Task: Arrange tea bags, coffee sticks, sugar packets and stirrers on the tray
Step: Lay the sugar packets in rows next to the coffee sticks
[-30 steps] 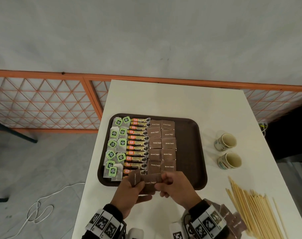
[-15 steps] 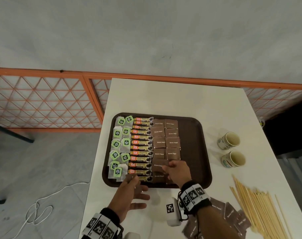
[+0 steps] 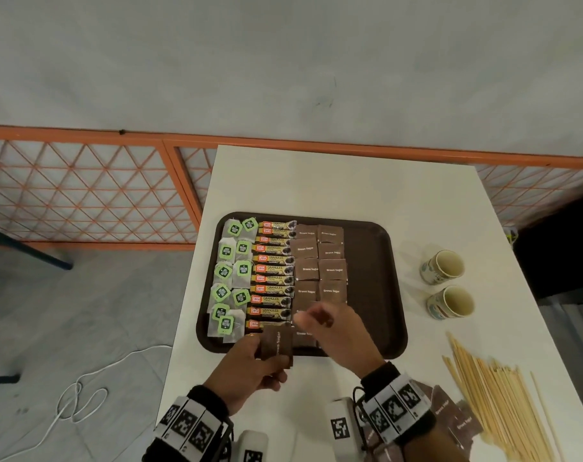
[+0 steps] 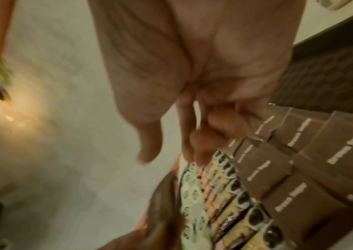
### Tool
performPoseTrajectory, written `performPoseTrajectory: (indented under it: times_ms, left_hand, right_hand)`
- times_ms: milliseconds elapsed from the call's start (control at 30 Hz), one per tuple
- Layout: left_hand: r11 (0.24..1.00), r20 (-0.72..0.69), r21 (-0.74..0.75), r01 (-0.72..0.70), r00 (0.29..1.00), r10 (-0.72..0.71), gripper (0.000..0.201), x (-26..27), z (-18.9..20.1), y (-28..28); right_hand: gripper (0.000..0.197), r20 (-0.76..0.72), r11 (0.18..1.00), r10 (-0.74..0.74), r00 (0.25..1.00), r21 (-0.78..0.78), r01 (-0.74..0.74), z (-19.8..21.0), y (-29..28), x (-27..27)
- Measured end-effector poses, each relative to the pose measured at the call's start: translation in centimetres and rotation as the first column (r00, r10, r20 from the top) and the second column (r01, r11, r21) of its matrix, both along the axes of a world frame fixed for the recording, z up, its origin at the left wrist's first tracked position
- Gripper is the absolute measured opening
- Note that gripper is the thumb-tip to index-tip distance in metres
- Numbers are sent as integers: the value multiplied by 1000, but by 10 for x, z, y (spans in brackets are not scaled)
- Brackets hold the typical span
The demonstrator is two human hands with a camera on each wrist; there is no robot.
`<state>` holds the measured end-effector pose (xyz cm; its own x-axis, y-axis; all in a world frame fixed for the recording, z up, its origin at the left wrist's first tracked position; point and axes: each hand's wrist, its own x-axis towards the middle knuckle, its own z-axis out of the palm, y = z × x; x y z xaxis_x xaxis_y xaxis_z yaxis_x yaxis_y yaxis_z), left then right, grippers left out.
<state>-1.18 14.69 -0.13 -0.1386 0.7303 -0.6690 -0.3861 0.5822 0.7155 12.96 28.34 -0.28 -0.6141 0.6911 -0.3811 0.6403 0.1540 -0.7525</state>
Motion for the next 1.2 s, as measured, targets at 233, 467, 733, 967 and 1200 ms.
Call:
performPoseTrajectory:
  times_ms: [233, 467, 733, 967, 1200]
  left_hand:
    - [999, -140, 24, 30, 990, -26, 13, 23, 1, 17]
    - [995, -228, -38, -96, 970, 85, 8, 53, -5, 29]
    - [988, -345, -142, 62, 932, -108, 24, 45, -7, 5]
    - [982, -352, -149, 119, 921, -165, 23, 49, -14, 3]
    - [912, -537, -153, 380, 743, -399, 20, 93, -25, 17]
  right_hand:
    - [18, -110, 996, 64, 992, -54, -71, -6, -7, 36]
    - [14, -19, 965, -241, 970, -114, 237, -36, 30, 51]
    - [17, 191, 930, -321, 927, -121, 347, -65, 58, 44]
    - [26, 241, 921, -368, 898, -37, 388, -56, 57, 46]
    - [24, 285, 982, -184, 941, 88, 166, -18, 26, 127]
